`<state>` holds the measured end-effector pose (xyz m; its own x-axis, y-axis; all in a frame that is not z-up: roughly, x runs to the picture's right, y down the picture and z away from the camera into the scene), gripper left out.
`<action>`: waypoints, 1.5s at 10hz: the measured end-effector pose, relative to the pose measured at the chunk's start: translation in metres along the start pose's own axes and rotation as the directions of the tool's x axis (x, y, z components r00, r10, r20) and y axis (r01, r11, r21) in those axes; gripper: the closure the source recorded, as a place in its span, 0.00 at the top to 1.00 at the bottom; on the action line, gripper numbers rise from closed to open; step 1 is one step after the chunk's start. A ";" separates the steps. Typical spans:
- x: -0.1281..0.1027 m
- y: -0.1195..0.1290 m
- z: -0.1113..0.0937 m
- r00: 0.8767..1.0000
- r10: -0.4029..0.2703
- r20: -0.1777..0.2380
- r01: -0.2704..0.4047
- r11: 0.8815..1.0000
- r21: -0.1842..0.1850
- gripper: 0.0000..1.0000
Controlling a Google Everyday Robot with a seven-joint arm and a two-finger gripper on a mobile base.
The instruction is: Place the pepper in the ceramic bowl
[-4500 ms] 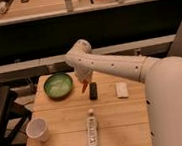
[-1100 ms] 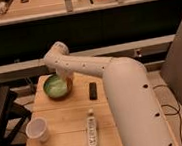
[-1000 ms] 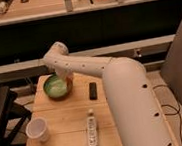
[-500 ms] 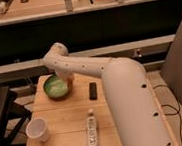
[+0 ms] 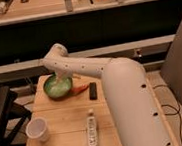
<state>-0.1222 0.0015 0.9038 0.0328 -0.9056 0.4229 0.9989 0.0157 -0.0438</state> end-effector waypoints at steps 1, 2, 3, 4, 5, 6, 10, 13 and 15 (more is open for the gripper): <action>0.000 0.000 0.000 1.000 -0.003 0.000 0.003 1.000 0.000 0.80; -0.001 0.001 -0.001 1.000 -0.007 -0.002 0.007 1.000 0.000 0.80; -0.001 0.001 -0.001 1.000 -0.011 -0.003 0.011 1.000 0.001 0.80; -0.003 0.003 -0.001 1.000 -0.012 -0.001 0.012 1.000 0.002 0.80; -0.004 0.006 0.000 1.000 -0.010 0.001 0.010 1.000 0.003 0.80; -0.005 0.012 0.002 1.000 -0.003 0.007 0.003 1.000 0.006 0.80; -0.008 0.028 0.006 1.000 0.010 0.018 -0.010 1.000 0.015 0.80; -0.013 0.054 0.014 0.999 0.033 0.033 -0.033 0.999 0.021 0.80; -0.015 0.073 0.021 0.997 0.058 0.049 -0.060 0.998 0.037 0.80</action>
<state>-0.0486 0.0252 0.9136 0.0923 -0.8814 0.4633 0.9957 0.0855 -0.0357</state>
